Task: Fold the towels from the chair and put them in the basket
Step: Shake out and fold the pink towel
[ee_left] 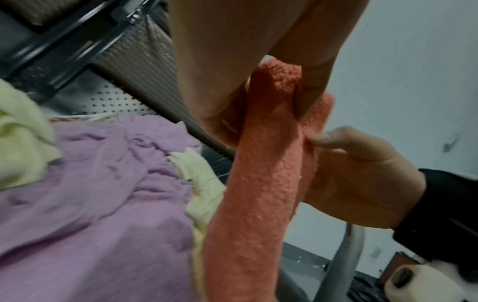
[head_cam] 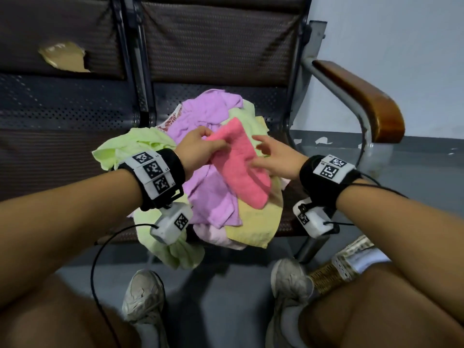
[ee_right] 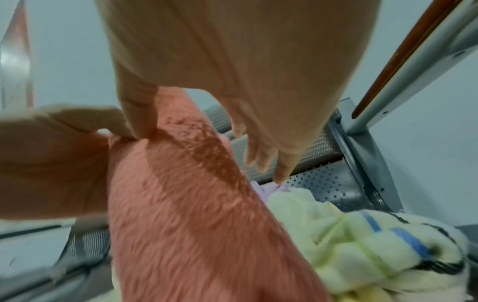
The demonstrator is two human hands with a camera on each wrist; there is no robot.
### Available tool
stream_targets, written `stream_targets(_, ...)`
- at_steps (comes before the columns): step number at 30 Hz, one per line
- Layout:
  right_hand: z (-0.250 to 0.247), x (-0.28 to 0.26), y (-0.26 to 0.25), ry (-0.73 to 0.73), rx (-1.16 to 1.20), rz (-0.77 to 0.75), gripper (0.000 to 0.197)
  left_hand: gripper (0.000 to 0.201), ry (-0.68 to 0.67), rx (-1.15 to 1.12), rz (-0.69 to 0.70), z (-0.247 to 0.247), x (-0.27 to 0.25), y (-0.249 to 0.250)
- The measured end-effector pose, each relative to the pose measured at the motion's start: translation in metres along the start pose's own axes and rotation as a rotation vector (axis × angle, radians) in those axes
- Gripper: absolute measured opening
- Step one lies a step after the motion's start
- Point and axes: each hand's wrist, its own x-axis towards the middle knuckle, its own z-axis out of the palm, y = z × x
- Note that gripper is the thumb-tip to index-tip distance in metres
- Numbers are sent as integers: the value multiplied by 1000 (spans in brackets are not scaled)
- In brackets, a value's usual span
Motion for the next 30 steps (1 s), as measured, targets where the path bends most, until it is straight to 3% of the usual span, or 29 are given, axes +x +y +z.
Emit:
stream_targets(2,-7,-11,-19,68,309,-95,85,22,-45,-65,59,10,-11,19)
stream_targets(6,-22,-45,-42,200,537,-130,25,20,-106,-226,151,26,-30,54)
stream_targets(7,-26,-55,-41,218,568,-119,19,20,-133,-239,148,31,-34,57)
stream_targets(10,-47,-88,-24,244,665,-51,23,49,-307,-79,64,57,-47,48)
stream_targets(12,-63,-114,-3,259,702,5,25,52,-488,17,44,85,-56,35)
stream_targets(16,-94,-174,67,384,751,146,11,56,-680,46,0,172,-66,22)
stream_targets(19,-110,-224,136,528,836,293,8,54,-739,56,-91,254,-75,12)
stream_targets(22,-111,-269,208,648,940,472,5,35,-761,148,-196,333,-88,-9)
stream_targets(25,-94,-301,275,667,1026,656,9,15,-778,265,-306,400,-97,-43)
stream_targets(28,-67,-311,329,669,1084,817,18,48,-845,447,-396,448,-100,-82)
stream_targets(30,-49,-309,357,655,1138,863,19,55,-851,595,-429,471,-102,-97)
